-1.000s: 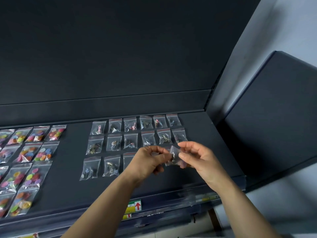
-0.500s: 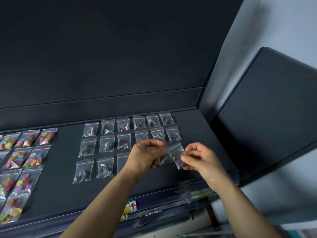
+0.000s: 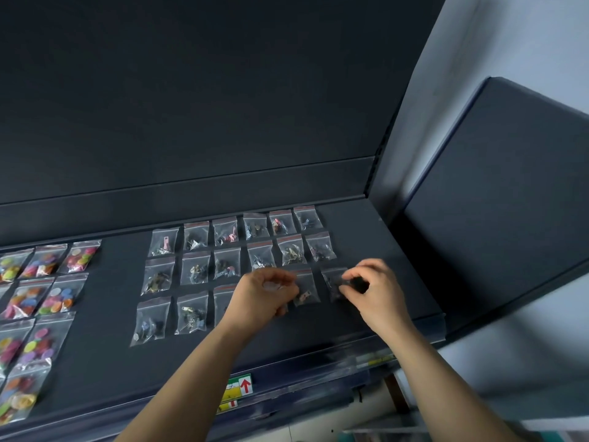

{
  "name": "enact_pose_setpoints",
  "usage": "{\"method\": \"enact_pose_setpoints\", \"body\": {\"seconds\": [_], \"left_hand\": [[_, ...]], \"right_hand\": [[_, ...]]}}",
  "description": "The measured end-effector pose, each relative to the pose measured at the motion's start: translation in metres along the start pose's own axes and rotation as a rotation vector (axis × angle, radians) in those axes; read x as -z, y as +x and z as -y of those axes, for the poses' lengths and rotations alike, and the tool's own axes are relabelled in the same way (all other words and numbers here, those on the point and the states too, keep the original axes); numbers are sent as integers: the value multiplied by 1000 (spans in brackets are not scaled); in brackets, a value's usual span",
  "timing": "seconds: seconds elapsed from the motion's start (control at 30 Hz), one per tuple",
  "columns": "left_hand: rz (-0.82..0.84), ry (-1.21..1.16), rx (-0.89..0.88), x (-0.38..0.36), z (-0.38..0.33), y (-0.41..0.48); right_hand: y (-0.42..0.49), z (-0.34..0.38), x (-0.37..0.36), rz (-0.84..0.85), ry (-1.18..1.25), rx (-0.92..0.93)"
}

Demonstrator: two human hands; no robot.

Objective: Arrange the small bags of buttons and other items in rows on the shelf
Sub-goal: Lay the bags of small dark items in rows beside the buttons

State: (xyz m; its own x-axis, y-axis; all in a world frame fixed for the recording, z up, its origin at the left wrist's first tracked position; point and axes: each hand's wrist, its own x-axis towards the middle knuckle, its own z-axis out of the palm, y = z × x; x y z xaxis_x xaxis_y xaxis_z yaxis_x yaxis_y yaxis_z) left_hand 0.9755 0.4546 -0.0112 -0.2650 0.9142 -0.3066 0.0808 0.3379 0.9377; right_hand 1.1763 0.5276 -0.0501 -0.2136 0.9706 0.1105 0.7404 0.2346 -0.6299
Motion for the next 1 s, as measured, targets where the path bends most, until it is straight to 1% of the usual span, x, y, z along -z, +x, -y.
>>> {"method": "enact_pose_setpoints", "body": {"seconds": [0.13,0.23,0.43,0.57,0.7,0.77,0.83,0.93,1.0], "left_hand": [[-20,-6,16,2,1,-1],[-44,-26,24,4,3,0],[-21,-28,33,8,3,-2],[-2,-128,51,9,3,-5],[20,-354,107,14,6,-10],[9,-460,103,19,5,-16],[22,-516,71,24,2,-24],[-5,-547,51,36,2,-36],[-35,-601,68,47,5,-42]], "right_hand": [[-1,-5,-4,104,7,102],[2,-3,-9,121,-16,137],[2,-1,-11,119,-41,206],[0,-1,-11,147,-67,227],[0,5,-7,127,-50,232],[-4,19,-4,88,27,239],[-14,40,1,108,190,194],[-31,75,1,281,497,78],[-40,95,-6,379,624,31]]}}
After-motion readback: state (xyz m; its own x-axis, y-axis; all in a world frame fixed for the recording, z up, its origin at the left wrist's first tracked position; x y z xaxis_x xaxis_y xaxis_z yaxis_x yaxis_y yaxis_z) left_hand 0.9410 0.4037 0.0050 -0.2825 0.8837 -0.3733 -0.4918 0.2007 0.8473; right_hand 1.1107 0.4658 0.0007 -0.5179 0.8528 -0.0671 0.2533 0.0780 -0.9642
